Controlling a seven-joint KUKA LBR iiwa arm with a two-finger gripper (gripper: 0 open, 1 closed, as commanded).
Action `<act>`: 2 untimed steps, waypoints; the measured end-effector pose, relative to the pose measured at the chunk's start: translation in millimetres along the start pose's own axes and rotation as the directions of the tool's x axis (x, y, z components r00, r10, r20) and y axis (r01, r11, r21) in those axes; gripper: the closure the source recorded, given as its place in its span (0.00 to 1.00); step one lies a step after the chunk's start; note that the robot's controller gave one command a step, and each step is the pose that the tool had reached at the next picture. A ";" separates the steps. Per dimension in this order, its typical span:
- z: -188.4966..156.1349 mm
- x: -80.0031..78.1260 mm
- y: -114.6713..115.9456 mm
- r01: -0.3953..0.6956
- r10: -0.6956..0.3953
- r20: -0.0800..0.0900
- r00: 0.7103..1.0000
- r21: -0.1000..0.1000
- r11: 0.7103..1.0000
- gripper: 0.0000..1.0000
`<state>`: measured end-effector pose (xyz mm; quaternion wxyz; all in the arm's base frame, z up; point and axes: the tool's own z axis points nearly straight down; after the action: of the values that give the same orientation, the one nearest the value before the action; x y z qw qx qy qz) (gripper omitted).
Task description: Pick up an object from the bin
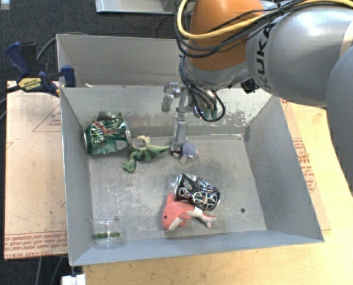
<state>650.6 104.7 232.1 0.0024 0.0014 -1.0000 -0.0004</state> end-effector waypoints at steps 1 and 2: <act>-5.7 -1.0 -0.7 -0.002 0.002 0.007 1.000 -0.001 1.000 0.00; 55.6 13.5 -13.3 0.153 -0.153 0.006 0.988 0.000 0.988 0.00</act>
Offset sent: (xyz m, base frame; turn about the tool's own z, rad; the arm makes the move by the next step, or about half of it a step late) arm -0.0261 -0.0242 -0.1041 -0.2746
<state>636.8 91.4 176.5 -0.0007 0.0782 -0.9969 -0.0008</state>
